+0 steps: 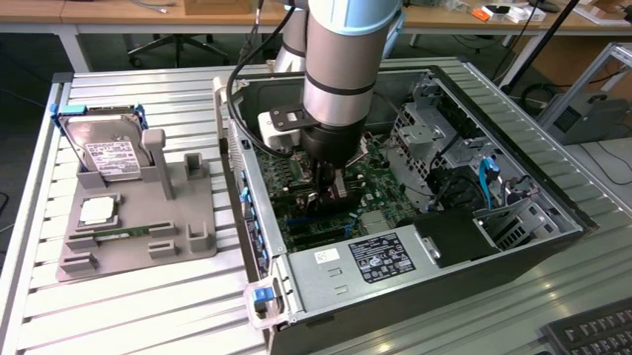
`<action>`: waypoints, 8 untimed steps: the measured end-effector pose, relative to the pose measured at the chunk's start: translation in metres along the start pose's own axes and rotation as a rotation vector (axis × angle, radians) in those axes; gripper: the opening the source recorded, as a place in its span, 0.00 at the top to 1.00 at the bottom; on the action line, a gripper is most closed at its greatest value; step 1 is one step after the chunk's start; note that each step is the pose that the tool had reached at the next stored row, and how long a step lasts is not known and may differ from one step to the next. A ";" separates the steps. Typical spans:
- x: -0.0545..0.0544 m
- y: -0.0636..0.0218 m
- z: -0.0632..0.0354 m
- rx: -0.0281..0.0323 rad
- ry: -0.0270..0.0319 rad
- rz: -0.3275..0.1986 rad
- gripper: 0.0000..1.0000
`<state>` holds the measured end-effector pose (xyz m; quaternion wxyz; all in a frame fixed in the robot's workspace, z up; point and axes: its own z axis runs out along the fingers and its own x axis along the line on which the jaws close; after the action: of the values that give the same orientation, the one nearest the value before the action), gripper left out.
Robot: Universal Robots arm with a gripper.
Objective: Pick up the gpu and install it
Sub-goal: 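Insert the gpu into the slot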
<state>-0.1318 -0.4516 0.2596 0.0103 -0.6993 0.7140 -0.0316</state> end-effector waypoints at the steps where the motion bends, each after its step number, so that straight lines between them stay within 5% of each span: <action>1: 0.000 0.0000 0.0000 0.0000 -0.0003 0.000 0.73; 8: -0.001 0.0000 0.0007 0.0000 -0.0005 0.005 0.73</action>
<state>-0.1317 -0.4504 0.2589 0.0105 -0.6974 0.7159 -0.0313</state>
